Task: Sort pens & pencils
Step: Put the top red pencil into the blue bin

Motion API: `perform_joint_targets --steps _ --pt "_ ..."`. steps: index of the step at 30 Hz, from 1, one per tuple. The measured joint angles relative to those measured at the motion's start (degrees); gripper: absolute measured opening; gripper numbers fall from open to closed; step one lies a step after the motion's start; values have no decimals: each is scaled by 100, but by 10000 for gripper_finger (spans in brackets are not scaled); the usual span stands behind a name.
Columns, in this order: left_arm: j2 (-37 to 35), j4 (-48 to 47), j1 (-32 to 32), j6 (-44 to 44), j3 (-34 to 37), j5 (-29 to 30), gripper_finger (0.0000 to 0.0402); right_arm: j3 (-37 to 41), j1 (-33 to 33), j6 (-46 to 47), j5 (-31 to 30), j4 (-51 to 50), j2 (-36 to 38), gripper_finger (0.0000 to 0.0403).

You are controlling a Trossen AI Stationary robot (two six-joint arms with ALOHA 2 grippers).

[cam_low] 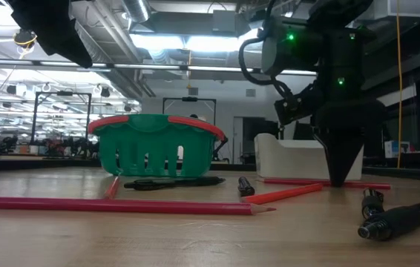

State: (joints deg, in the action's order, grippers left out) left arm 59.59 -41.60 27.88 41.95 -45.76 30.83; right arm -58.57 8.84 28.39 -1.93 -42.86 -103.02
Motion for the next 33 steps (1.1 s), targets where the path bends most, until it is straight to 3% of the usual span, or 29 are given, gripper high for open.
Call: perform_joint_targets --steps 3,33 --pt "0 0 0 -2 0 0 56 -2 0 -8 -2 -5 4 16" --pt "0 -2 1 -6 2 0 56 5 0 115 -52 40 -4 12"
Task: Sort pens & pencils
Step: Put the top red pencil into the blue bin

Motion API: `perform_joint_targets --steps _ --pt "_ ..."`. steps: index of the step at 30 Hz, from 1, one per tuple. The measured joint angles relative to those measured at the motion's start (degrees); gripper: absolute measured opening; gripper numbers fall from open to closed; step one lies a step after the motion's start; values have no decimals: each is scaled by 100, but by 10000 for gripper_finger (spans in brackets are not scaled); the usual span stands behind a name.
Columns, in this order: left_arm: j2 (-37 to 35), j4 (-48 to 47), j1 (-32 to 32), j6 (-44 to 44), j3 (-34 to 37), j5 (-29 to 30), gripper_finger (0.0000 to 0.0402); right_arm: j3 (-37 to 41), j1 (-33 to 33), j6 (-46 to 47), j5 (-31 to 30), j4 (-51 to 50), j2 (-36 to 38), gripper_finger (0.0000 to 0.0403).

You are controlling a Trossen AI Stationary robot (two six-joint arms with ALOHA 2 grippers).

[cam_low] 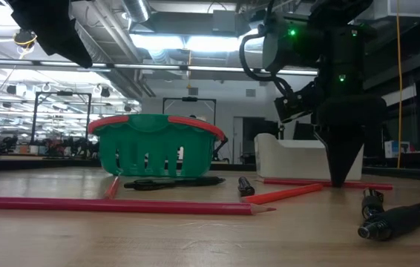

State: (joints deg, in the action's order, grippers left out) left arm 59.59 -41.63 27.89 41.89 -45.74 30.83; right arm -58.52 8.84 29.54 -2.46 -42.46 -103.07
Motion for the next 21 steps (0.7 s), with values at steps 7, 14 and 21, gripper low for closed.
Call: perform_joint_targets --steps 7,14,21 --pt "0 -214 -1 1 0 113 56 0 0 0 -7 2 0 11" --pt "-2 -409 -1 4 0 254 56 -208 0 -35 -61 2 -32 9" --pt "-2 -641 -1 104 0 275 56 -423 0 -153 -88 -174 -42 4"
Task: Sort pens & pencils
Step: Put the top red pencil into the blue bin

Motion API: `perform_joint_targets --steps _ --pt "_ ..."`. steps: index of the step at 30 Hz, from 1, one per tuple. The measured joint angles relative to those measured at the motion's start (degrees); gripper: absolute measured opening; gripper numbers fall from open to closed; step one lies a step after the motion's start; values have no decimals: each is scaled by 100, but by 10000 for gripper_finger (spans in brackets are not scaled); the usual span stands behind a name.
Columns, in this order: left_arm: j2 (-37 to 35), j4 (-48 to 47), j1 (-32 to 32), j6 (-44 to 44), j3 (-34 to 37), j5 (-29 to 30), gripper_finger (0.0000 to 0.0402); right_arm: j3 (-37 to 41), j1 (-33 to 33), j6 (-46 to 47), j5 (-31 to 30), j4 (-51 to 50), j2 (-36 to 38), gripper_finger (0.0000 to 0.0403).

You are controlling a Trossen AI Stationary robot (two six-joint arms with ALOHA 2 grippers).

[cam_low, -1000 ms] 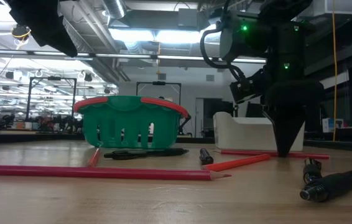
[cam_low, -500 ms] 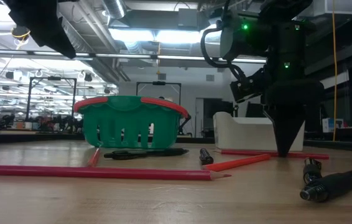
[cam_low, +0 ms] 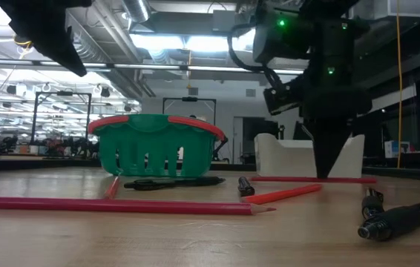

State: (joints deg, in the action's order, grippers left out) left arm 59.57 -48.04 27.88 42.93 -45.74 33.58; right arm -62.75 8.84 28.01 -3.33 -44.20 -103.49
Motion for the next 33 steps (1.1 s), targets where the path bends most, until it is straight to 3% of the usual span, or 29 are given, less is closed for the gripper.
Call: perform_joint_targets --steps 14,33 --pt "0 -253 0 177 0 11 56 -26 0 -68 -158 -217 20 6" --pt "0 -249 0 197 0 9 56 216 -173 -129 -181 -142 40 131"
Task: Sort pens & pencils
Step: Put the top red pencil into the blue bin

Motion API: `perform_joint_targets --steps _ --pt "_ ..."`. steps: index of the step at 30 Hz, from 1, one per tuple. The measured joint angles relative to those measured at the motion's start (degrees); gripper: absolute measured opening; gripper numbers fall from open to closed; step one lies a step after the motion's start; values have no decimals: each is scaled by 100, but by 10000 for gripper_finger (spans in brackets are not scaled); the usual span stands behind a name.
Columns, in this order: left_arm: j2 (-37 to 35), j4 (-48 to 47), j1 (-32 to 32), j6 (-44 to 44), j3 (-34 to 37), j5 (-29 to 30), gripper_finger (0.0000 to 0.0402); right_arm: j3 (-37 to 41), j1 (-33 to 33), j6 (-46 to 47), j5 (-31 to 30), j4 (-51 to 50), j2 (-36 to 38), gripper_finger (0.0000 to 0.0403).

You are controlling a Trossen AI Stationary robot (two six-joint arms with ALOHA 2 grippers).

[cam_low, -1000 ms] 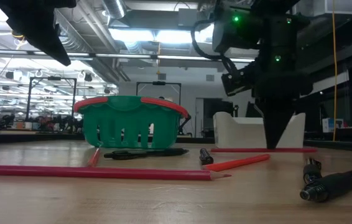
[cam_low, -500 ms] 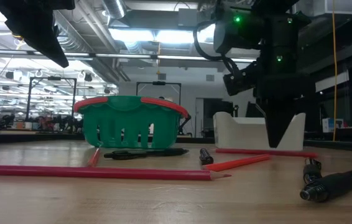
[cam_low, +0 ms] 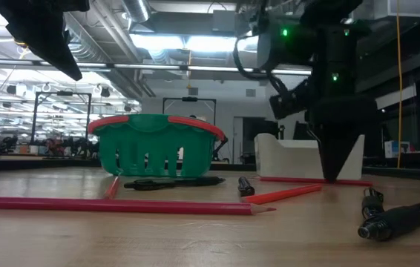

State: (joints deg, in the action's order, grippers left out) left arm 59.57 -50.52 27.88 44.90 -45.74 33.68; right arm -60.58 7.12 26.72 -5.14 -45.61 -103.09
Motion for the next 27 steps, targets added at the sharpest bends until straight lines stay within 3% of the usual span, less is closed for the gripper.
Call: perform_joint_targets --steps 16,23,27 --pt "0 0 2 -2 0 76 56 193 -214 194 264 160 17 142" --pt "0 -1 0 -2 0 80 56 -142 -197 286 352 -136 -9 142" --pt "0 -2 0 -2 0 80 56 -402 -199 269 82 -613 -9 142"
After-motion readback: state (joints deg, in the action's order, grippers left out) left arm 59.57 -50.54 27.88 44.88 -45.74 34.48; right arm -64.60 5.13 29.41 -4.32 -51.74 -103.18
